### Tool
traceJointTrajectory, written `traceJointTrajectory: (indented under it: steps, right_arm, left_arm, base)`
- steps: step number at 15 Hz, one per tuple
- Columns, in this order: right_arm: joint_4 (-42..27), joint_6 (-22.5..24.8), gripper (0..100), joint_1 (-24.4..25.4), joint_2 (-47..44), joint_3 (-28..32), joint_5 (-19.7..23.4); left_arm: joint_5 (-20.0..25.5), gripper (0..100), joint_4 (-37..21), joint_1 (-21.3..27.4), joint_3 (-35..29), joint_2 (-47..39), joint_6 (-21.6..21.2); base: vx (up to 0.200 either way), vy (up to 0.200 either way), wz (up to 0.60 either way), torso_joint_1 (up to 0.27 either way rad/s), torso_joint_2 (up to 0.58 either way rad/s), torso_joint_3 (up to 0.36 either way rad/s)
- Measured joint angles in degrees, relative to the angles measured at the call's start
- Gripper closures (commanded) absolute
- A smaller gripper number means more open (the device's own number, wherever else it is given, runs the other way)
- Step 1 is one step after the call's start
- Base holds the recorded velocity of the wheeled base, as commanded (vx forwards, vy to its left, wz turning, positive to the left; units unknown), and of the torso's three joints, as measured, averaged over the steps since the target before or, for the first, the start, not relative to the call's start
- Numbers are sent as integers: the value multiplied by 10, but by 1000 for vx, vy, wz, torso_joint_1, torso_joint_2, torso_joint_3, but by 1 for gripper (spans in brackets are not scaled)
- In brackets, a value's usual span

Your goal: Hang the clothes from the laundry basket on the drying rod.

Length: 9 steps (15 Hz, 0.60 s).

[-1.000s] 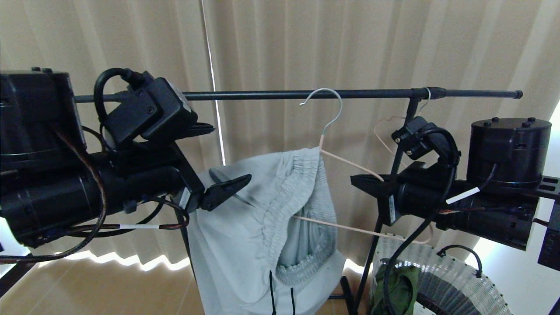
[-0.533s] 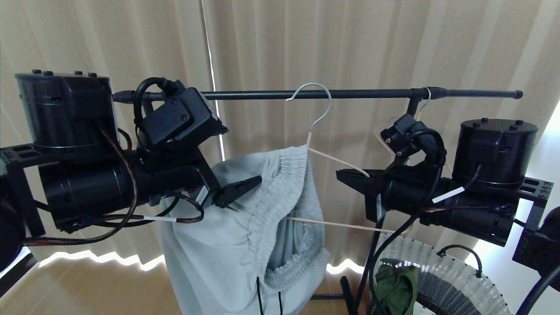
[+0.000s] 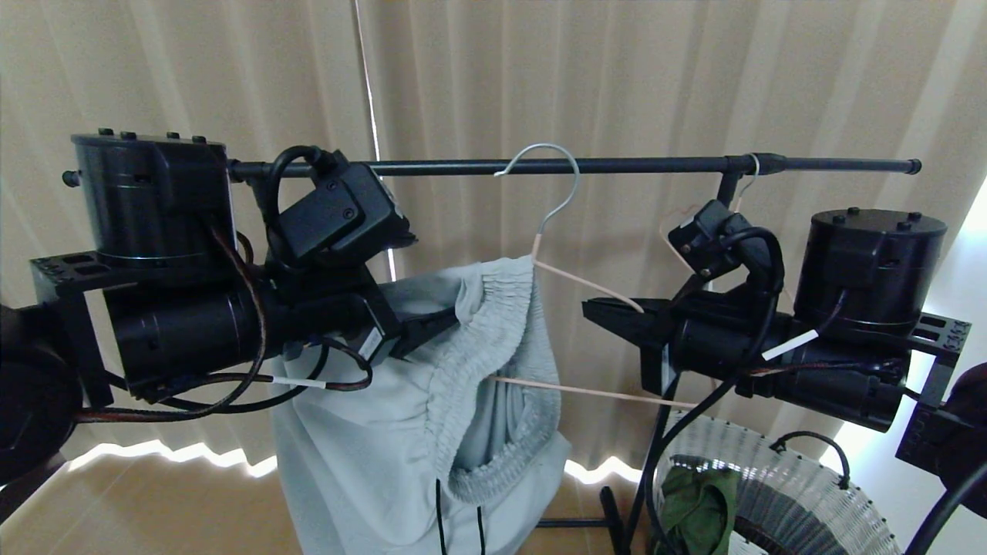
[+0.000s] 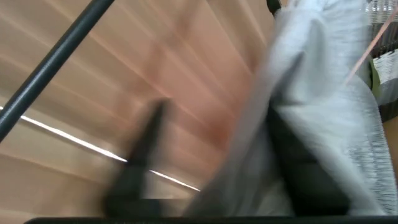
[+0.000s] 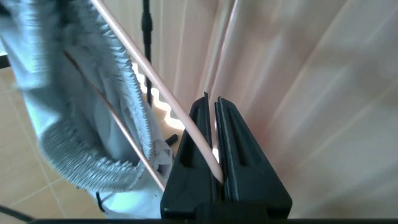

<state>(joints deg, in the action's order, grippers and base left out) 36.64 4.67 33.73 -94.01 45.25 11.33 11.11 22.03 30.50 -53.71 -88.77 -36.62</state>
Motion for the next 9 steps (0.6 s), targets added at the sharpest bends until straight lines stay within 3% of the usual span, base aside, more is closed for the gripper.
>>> traceJointTrajectory:
  steps: [9]
  right_arm:
    - [37, 1, 100, 0, 2, -2, 16]
  left_arm:
    - [-2, 100, 11, -5, 20, 4, 1]
  base:
    - [0, 0, 0, 0, 0, 0]
